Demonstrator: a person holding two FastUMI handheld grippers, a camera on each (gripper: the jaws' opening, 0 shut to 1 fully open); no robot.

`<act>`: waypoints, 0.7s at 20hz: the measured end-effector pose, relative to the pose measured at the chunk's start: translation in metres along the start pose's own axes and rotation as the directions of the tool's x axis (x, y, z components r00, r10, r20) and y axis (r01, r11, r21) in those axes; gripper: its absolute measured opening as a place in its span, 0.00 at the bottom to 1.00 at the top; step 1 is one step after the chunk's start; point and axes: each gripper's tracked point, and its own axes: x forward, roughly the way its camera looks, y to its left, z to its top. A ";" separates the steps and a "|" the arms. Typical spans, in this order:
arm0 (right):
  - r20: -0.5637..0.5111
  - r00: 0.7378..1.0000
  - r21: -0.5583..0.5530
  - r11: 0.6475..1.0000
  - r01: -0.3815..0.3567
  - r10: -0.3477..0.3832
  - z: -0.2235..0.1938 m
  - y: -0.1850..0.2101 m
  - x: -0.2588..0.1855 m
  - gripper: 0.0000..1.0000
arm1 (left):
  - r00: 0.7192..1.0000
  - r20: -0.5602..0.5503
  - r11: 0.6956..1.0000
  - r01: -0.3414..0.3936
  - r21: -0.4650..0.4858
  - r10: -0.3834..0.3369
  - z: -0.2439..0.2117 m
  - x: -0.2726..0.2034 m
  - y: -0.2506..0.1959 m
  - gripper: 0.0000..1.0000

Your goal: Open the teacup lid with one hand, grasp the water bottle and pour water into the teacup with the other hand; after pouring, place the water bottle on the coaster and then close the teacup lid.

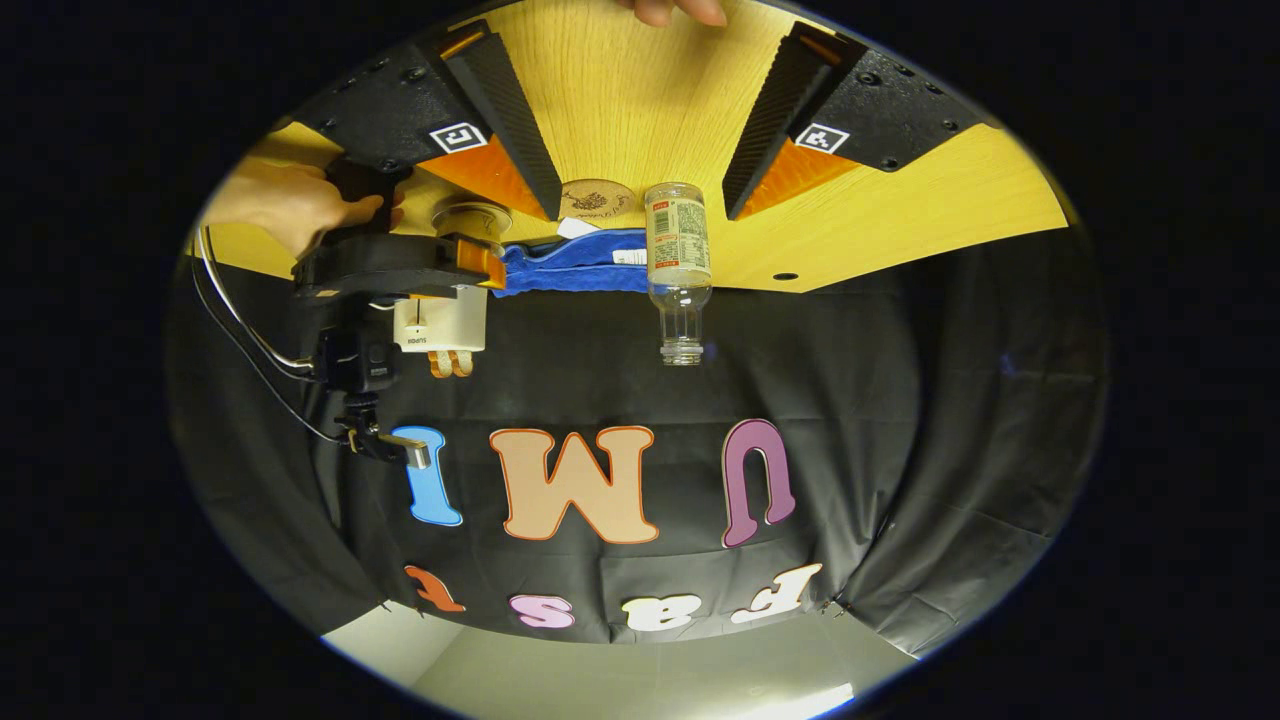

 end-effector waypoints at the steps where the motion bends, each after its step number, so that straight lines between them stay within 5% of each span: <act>1: 0.001 1.000 -0.004 1.000 -0.004 0.004 -0.002 -0.001 0.004 0.72 | 1.000 0.000 1.000 0.000 0.000 0.000 0.000 0.000 0.000 0.95; 5: -0.039 0.998 -0.010 0.999 -0.041 0.040 -0.007 0.006 0.009 0.43 | 1.000 0.000 1.000 0.000 0.000 0.000 0.000 0.000 0.000 0.95; 13: -0.045 0.998 -0.004 0.999 -0.046 0.045 -0.008 0.006 0.009 0.39 | 1.000 0.000 1.000 0.000 -0.001 0.000 0.000 0.000 0.000 0.95; 14: -0.048 0.998 -0.001 0.999 -0.048 0.048 -0.009 0.006 0.008 0.31 | 1.000 0.000 1.000 0.000 -0.001 0.000 -0.001 0.000 0.000 0.95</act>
